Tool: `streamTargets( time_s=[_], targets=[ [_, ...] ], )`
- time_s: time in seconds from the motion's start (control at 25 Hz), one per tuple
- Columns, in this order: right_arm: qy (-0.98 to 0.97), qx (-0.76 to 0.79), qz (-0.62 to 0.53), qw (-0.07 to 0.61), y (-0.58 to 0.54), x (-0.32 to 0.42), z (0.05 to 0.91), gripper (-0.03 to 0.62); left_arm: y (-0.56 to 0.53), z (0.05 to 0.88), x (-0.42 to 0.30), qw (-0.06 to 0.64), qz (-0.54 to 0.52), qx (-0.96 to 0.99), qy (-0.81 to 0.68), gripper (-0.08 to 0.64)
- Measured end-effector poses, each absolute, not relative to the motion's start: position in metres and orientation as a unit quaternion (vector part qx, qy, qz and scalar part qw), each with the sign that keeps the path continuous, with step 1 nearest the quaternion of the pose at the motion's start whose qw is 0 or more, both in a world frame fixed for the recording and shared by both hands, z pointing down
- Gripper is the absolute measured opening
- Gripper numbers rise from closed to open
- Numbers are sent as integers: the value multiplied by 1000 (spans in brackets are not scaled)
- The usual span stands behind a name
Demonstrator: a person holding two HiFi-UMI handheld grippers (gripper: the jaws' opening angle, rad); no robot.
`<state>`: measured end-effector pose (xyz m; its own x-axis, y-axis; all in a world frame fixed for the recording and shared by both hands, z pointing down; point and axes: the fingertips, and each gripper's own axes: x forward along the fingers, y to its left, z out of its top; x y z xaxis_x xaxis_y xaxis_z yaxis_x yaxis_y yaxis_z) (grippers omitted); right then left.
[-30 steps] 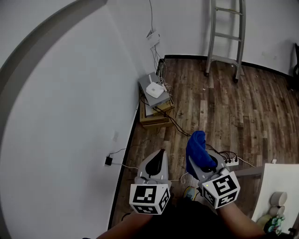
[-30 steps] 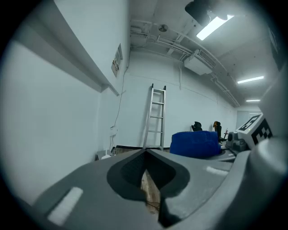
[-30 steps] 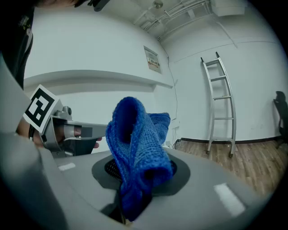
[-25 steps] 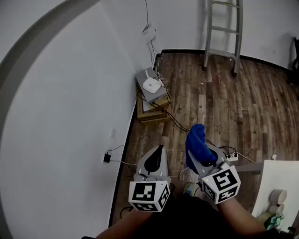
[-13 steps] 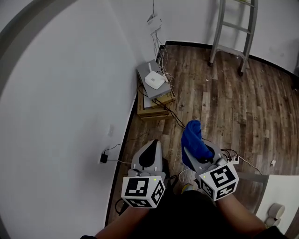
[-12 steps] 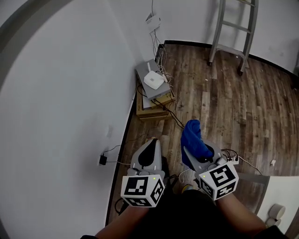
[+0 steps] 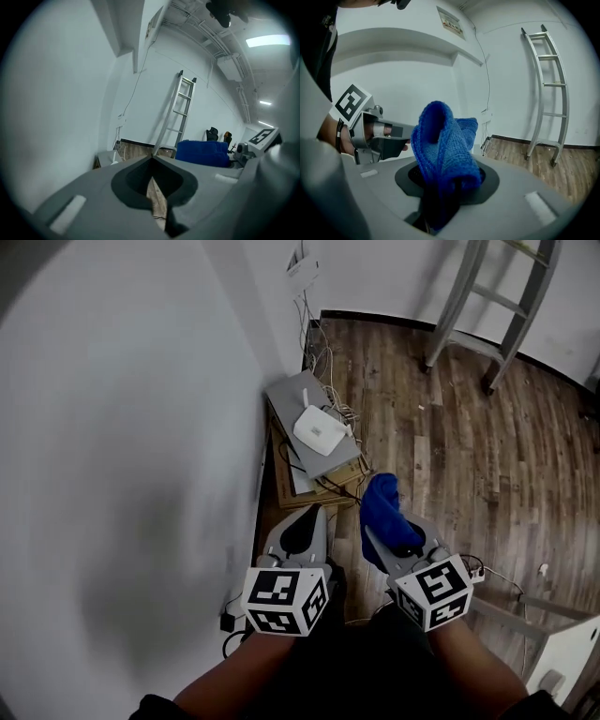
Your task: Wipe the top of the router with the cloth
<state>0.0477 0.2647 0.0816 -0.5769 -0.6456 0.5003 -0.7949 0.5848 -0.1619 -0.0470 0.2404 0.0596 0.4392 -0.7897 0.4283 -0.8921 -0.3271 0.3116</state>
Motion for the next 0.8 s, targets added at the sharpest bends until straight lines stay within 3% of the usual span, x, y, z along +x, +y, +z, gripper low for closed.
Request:
streamTargets(
  time_s=[0.28,0.8],
  targets=[
    [-867,401,198,219,184,0,95,161,149,67,-81,267,121,811,-506,2],
    [-880,340,197,267,56,-1,177,160,44,125,-72,314,185,751,-550,2]
  ],
)
